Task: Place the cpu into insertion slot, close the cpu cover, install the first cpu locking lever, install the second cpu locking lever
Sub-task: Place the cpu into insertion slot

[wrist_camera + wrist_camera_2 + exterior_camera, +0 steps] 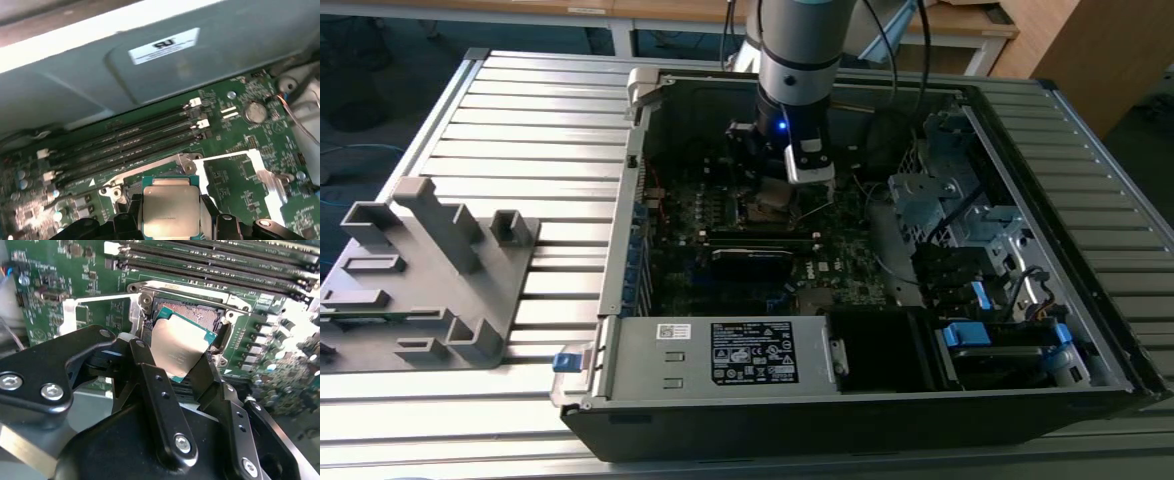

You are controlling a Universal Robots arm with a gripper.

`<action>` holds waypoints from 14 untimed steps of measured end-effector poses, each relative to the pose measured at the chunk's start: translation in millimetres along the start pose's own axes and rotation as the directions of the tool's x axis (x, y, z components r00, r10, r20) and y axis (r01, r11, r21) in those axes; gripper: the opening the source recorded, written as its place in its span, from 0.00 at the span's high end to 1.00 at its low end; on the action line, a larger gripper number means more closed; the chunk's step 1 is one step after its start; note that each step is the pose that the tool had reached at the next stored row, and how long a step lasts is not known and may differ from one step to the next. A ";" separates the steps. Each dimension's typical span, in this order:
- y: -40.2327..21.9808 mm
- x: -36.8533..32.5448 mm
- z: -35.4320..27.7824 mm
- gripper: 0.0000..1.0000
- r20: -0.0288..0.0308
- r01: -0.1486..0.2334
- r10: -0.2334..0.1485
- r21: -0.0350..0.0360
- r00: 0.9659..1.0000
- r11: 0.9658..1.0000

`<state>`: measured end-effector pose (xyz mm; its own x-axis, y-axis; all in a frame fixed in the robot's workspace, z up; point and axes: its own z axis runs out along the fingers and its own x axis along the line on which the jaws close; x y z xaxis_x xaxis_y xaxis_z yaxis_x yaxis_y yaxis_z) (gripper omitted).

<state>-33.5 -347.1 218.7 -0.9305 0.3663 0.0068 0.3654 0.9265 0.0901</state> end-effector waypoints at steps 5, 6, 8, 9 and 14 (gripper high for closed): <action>0.0 0.0 0.2 0.46 0.003 -0.031 0.031 0.000 1.000 1.000; 0.0 0.0 0.2 0.46 0.003 -0.031 0.031 0.000 1.000 1.000; 0.0 0.0 0.2 0.46 0.003 -0.036 0.036 0.000 0.999 0.999; 0.0 0.0 0.4 0.46 0.004 -0.047 0.047 0.000 0.999 0.999; -0.1 0.0 1.4 0.46 0.012 -0.137 0.137 -0.002 0.990 0.991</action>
<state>-33.5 -347.0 217.3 -0.8712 0.4908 0.0068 0.4894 0.8674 0.0901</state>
